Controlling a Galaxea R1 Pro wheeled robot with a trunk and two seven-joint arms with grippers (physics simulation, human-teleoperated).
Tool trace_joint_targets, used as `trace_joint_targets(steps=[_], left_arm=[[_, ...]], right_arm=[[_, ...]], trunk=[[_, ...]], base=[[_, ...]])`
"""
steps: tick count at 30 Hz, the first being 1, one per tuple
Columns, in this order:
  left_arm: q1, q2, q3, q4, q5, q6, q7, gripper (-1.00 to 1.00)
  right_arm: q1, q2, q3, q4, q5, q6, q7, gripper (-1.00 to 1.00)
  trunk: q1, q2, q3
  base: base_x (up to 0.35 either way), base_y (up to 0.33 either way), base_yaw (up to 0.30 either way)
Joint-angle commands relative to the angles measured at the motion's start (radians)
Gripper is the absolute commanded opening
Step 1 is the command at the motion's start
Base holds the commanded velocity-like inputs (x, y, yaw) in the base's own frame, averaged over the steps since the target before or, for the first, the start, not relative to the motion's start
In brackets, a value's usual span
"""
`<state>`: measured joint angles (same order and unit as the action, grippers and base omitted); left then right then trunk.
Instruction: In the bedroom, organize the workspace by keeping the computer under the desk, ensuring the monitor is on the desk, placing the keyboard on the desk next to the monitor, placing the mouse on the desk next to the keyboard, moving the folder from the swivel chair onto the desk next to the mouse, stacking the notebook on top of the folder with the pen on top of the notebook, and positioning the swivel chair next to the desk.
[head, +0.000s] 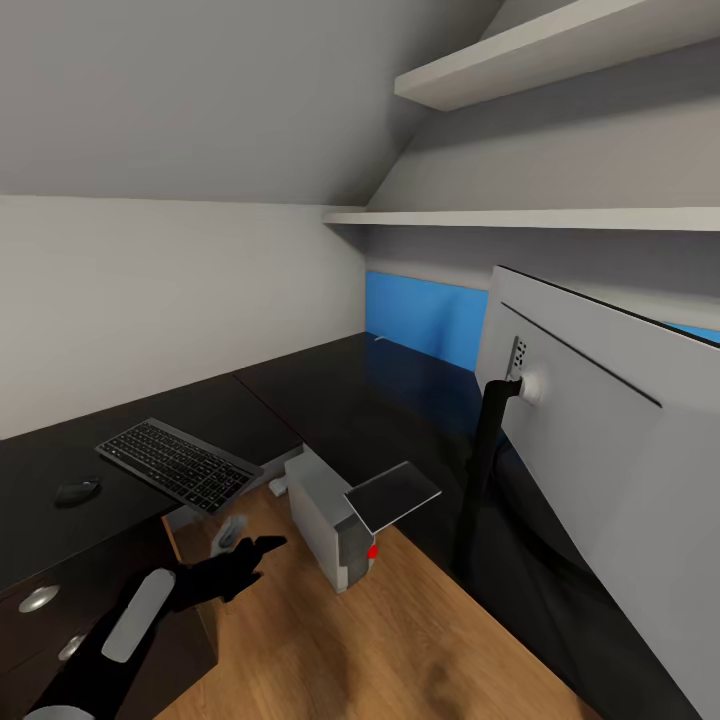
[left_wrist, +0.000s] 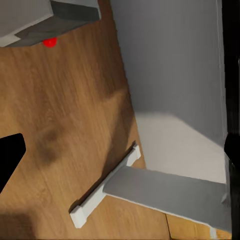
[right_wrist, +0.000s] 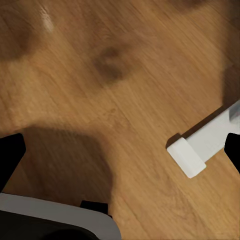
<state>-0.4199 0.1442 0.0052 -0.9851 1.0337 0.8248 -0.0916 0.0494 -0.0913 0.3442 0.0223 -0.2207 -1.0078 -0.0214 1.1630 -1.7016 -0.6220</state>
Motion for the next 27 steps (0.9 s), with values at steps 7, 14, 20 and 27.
trace_joint_targets(steps=[7, 14, 20, 27], left_arm=[[0.000, 0.031, 0.002, -0.022, -0.003, 0.004, -0.079, 1.00], [0.000, 0.038, -0.001, -0.027, 0.000, 0.005, -0.093, 1.00], [0.000, 0.036, -0.005, -0.027, 0.001, 0.006, -0.095, 1.00], [0.000, 0.034, -0.086, -0.027, 0.000, 0.005, -0.136, 1.00]], right_arm=[[0.000, -0.001, 0.009, 0.001, -0.006, -0.003, -0.002, 1.00], [0.000, 0.001, 0.009, 0.001, -0.006, -0.003, -0.003, 1.00], [0.000, 0.001, 0.010, 0.001, -0.006, -0.002, -0.001, 1.00], [0.000, 0.001, 0.007, -0.001, -0.006, 0.008, -0.002, 1.00]], trunk=[[0.000, 0.000, -0.001], [0.000, 0.000, -0.001], [0.000, 0.000, -0.001], [0.000, 0.000, -0.001]], base=[[0.000, 0.000, 0.000], [0.000, 0.000, 0.000], [0.000, 0.000, 0.000], [0.058, 0.000, 0.000]])
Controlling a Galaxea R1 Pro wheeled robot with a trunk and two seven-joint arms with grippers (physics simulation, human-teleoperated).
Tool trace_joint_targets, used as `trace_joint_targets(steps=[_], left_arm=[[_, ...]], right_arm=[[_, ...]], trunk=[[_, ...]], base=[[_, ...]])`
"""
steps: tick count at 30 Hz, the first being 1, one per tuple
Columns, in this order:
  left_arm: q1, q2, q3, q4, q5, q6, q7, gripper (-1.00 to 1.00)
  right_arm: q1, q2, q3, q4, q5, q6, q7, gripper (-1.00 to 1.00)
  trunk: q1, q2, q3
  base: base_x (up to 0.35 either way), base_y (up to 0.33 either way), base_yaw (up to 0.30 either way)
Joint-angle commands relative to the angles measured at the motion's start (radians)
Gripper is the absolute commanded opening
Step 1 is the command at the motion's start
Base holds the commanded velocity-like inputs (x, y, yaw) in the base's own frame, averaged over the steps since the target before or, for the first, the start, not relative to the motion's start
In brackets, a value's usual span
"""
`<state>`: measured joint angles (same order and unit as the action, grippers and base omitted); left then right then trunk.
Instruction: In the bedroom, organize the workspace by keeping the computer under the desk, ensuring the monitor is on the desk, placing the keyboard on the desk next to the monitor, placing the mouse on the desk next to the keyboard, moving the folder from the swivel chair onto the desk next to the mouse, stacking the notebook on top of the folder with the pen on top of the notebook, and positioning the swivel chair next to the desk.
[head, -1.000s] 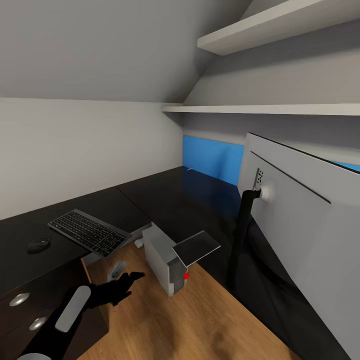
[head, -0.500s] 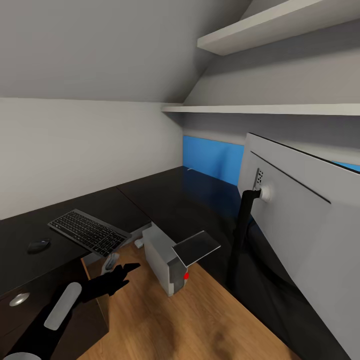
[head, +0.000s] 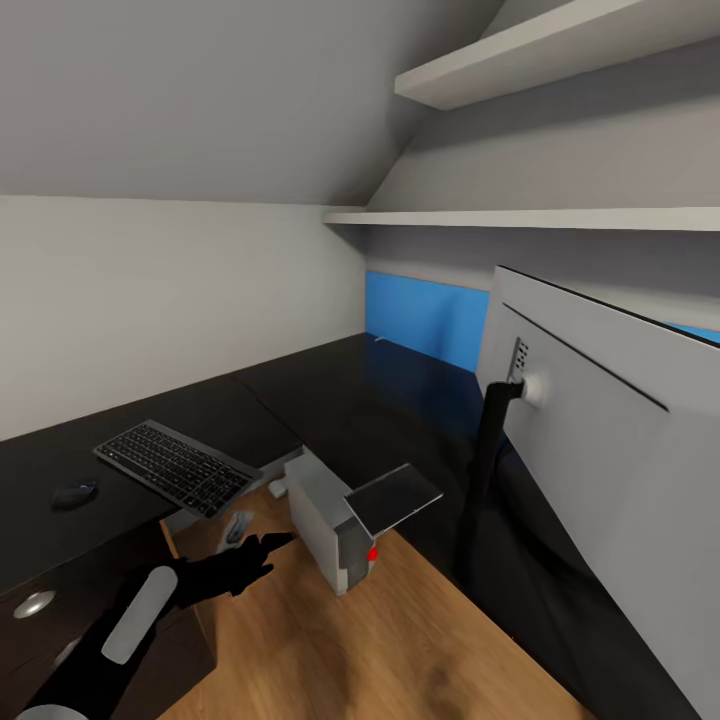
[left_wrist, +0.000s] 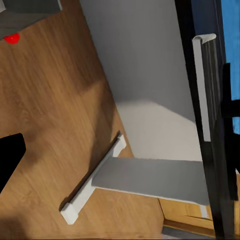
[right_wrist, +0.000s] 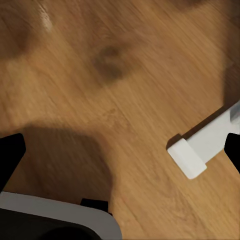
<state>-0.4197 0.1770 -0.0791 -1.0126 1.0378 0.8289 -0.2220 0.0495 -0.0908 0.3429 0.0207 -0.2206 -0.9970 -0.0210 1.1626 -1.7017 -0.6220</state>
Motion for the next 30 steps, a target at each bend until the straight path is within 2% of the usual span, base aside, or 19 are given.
trace_joint_targets(steps=[1, 16, 30], left_arm=[[-0.001, 0.000, -0.006, 0.000, -0.004, 0.001, -0.012, 1.00], [-0.001, -0.001, -0.014, 0.000, -0.005, 0.001, -0.024, 1.00], [-0.001, -0.001, -0.016, -0.001, -0.004, 0.001, -0.073, 1.00]], right_arm=[[0.000, 0.000, 0.009, 0.001, -0.006, -0.003, -0.002, 1.00], [0.000, 0.004, 0.008, 0.001, -0.006, -0.003, -0.004, 1.00], [0.000, 0.005, 0.007, 0.001, -0.006, -0.003, -0.005, 1.00]], trunk=[[0.000, 0.000, -0.001], [0.000, 0.000, -0.001], [0.000, 0.000, -0.001]], base=[[0.152, 0.000, 0.000], [0.033, 0.000, -0.010], [0.001, 0.000, -0.214]])
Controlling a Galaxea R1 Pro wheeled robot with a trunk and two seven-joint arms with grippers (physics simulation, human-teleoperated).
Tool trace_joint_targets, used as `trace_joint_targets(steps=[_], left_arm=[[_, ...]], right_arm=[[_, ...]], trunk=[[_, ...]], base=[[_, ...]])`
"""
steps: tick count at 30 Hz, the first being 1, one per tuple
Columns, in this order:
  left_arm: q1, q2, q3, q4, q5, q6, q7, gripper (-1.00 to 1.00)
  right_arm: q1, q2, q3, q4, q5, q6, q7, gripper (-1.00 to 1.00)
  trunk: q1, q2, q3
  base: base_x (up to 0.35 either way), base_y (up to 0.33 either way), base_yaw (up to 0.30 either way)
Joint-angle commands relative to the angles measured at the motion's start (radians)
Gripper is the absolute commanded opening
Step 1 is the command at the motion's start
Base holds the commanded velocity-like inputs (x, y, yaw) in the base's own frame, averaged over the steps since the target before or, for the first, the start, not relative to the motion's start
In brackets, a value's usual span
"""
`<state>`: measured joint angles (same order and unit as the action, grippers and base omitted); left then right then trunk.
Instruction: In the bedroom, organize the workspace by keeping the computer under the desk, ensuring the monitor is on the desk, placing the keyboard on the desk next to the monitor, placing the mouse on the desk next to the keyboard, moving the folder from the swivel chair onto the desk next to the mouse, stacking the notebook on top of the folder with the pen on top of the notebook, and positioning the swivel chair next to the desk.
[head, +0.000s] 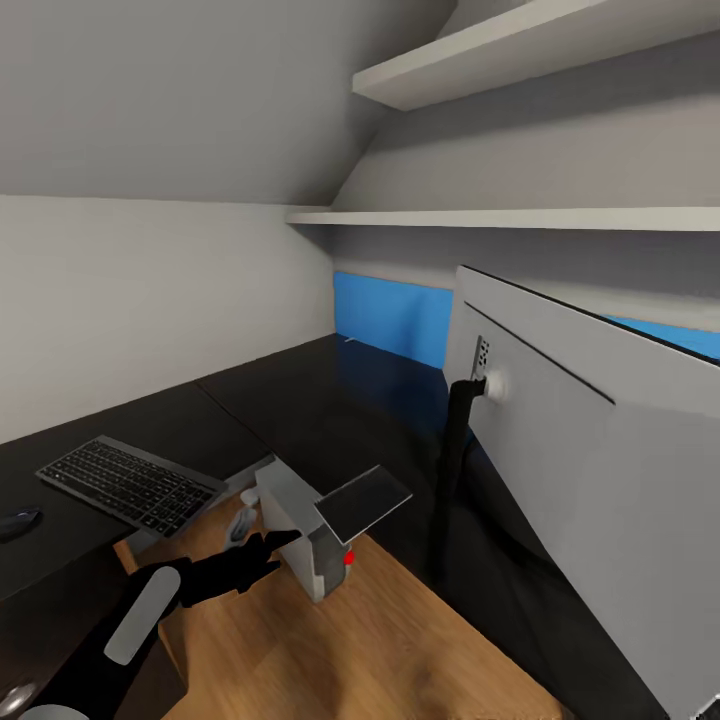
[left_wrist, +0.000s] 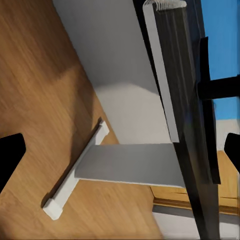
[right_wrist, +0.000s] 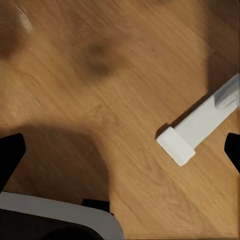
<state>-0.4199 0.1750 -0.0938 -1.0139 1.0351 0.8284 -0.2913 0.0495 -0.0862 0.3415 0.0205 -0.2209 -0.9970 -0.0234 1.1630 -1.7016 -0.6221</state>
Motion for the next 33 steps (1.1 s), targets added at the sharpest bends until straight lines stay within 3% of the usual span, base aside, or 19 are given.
trace_joint_targets(steps=[1, 33], left_arm=[[0.000, 0.001, -0.001, 0.000, -0.002, 0.002, -0.007, 1.00], [0.000, 0.000, -0.001, -0.024, -0.003, 0.001, -0.038, 1.00]], right_arm=[[0.000, 0.000, 0.009, 0.001, -0.006, -0.003, -0.002, 1.00], [0.000, 0.003, 0.012, 0.001, -0.006, -0.003, -0.001, 1.00]], trunk=[[0.000, 0.000, -0.001], [0.000, 0.000, -0.001]], base=[[0.000, 0.000, -0.209], [0.000, 0.000, -0.029]])
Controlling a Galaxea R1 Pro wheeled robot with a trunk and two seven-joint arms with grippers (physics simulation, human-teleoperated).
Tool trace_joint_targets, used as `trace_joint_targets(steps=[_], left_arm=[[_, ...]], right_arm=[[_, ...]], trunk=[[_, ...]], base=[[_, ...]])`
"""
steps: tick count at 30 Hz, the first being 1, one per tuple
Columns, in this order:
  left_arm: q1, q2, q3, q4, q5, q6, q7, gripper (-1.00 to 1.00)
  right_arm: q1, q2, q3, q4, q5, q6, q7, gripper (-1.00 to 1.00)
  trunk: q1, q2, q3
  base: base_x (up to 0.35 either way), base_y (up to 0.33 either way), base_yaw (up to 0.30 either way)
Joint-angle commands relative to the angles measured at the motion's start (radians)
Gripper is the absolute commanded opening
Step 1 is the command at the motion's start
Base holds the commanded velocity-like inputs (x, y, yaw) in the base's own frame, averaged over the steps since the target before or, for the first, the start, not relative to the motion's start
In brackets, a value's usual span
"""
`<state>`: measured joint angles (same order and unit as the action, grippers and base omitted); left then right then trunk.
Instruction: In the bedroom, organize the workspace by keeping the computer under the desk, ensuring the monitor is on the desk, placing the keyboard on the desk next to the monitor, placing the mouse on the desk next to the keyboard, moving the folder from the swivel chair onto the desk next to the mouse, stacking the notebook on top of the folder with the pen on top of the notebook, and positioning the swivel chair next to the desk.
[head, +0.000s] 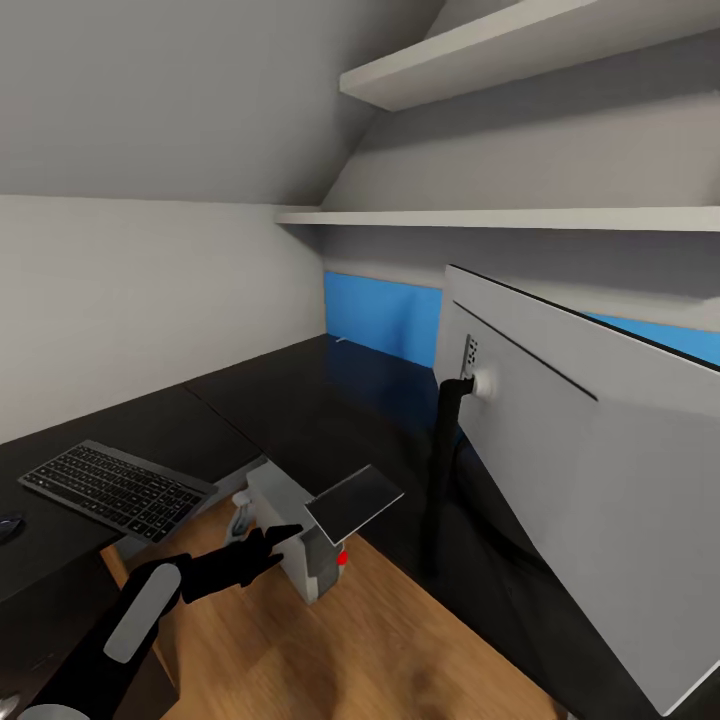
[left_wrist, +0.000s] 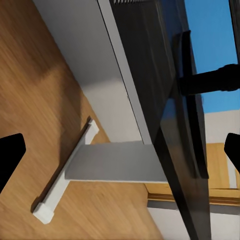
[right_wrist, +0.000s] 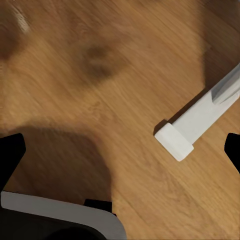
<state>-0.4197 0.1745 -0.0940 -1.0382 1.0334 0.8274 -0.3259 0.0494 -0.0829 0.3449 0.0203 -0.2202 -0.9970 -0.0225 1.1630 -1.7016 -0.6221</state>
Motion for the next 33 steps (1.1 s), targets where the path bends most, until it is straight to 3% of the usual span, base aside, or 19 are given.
trace_joint_targets(steps=[1, 25, 33], left_arm=[[-0.001, 0.000, -0.001, 0.000, -0.001, 0.002, -0.004, 1.00], [-0.001, -0.010, -0.001, 0.001, -0.001, 0.001, -0.002, 1.00], [-0.001, -0.010, -0.002, 0.001, -0.001, 0.001, -0.002, 1.00]], right_arm=[[0.000, 0.002, 0.009, 0.001, -0.006, -0.003, -0.003, 1.00], [0.000, 0.009, 0.008, 0.000, -0.005, -0.003, -0.002, 1.00], [0.000, 0.009, 0.008, 0.000, -0.005, -0.003, -0.002, 1.00]], trunk=[[0.000, 0.000, -0.001], [0.000, 0.000, -0.001], [0.000, 0.000, -0.001]], base=[[0.008, -0.006, 0.000], [0.030, -0.027, 0.000], [0.000, -0.158, 0.000]])
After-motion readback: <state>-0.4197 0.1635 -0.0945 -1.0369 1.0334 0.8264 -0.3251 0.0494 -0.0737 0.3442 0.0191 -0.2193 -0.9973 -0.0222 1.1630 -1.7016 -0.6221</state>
